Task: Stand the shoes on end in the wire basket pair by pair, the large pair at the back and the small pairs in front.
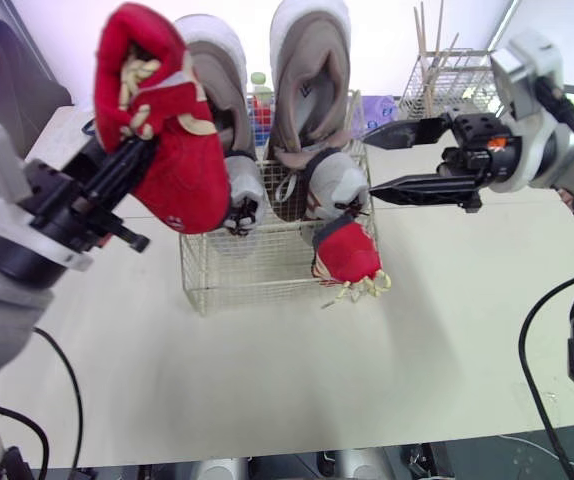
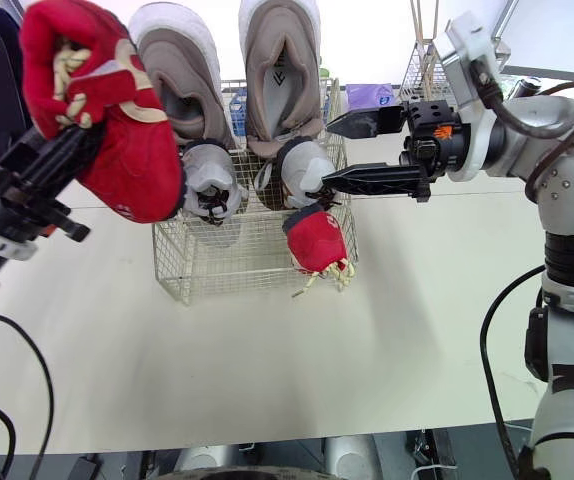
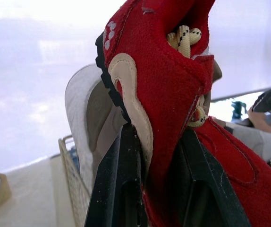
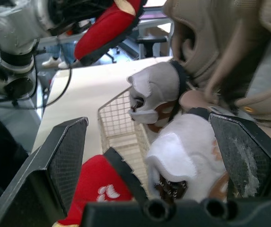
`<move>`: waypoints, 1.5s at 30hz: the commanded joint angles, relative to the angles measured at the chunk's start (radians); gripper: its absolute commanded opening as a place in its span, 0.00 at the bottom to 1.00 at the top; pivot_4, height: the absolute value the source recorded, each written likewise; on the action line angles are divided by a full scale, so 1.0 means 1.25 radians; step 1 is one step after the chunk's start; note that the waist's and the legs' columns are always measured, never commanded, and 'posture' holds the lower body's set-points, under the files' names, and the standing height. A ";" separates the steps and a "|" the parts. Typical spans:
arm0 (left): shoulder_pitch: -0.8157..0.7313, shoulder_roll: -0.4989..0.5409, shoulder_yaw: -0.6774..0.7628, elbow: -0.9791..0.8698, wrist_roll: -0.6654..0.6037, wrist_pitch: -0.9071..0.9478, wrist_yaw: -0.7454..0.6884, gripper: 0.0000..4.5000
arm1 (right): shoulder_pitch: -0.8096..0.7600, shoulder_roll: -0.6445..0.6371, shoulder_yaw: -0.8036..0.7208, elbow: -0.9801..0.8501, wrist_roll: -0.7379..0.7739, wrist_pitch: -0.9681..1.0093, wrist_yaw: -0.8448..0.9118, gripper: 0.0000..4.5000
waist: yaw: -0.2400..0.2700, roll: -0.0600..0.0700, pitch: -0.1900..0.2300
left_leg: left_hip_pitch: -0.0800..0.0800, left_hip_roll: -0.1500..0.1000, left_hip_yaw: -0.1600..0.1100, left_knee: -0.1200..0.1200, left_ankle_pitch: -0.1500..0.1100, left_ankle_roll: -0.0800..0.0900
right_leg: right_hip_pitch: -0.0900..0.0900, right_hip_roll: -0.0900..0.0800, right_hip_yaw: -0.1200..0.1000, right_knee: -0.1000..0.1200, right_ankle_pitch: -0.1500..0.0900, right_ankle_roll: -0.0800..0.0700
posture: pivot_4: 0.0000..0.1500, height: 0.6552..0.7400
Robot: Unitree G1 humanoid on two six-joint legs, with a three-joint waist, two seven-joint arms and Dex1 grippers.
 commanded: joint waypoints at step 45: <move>0.141 -0.228 -0.400 0.328 0.867 -0.808 -0.340 0.09 | 0.319 -0.184 -0.264 -0.400 0.328 0.366 -0.113 1.00 | 0.018 0.003 -0.002 | -0.002 0.009 -0.001 0.007 -0.002 0.003 | 0.000 0.008 -0.001 0.001 0.003 -0.004 | 1.00 1.00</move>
